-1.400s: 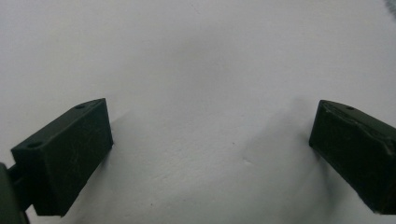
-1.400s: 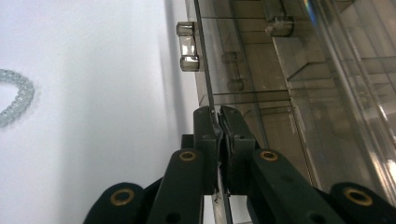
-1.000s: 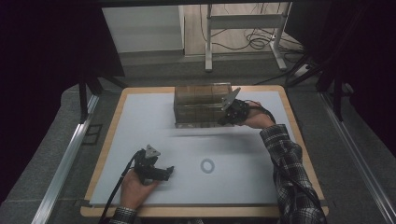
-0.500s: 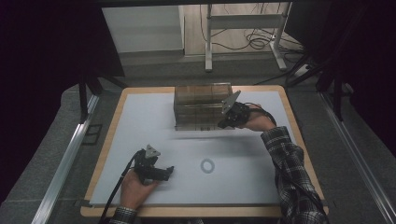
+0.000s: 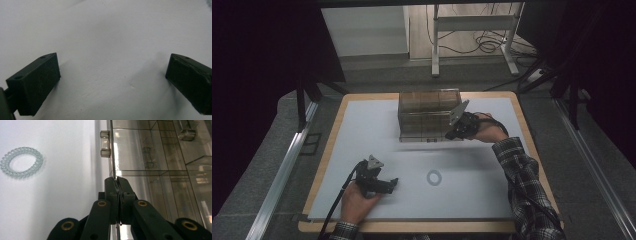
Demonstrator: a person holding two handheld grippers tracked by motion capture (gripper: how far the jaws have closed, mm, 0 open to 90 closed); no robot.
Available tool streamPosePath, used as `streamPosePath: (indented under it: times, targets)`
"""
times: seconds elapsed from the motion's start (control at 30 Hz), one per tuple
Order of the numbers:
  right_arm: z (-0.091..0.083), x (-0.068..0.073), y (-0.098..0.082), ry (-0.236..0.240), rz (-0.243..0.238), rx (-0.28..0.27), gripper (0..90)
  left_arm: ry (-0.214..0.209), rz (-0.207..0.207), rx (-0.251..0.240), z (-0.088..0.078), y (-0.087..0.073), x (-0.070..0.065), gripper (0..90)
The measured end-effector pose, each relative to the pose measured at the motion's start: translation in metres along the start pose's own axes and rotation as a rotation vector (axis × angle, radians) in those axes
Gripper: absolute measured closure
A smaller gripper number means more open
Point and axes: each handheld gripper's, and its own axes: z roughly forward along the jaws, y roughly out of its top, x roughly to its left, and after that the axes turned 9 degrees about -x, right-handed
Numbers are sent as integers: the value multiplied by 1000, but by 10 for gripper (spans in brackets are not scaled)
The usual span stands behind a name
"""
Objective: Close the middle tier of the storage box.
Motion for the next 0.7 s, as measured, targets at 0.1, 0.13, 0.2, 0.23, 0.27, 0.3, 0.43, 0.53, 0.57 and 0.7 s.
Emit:
streamPosePath:
  times: [0.1, 0.13, 0.2, 0.23, 0.27, 0.3, 0.43, 0.53, 0.57, 0.7]
  targets:
    - [0, 2, 0, 4, -2, 3, 866, -1, -1, 0, 0, 0, 0, 0]
    - [0, 2, 0, 7, -4, 2, 866, -1, -1, 0, 0, 0, 0, 0]
    - [0, 3, 0, 8, -10, 0, 866, -1, -1, 0, 0, 0, 0, 0]
    - [0, 4, 0, 10, -11, 1, 866, -1, -2, 0, 0, 0, 0, 0]
    - [0, 4, 0, 7, -10, 7, 866, -1, -2, 0, 0, 0, 0, 0]
    - [0, 4, 0, 5, -18, 4, 866, -2, -2, 0, 0, 0, 0, 0]
    - [-1, 6, 0, 1, -27, 14, 867, -1, -1, 1, 0, 0, 0, 0]
    - [-1, 8, -1, 15, -20, 14, 867, -1, -1, 1, 0, 0, 0, 0]
    - [-1, 8, -1, 19, -19, 12, 867, -1, -2, 1, 0, 0, 0, 0]
    - [-1, 10, -2, 17, -25, 11, 867, -1, -2, -1, 0, 0, 0, 0]
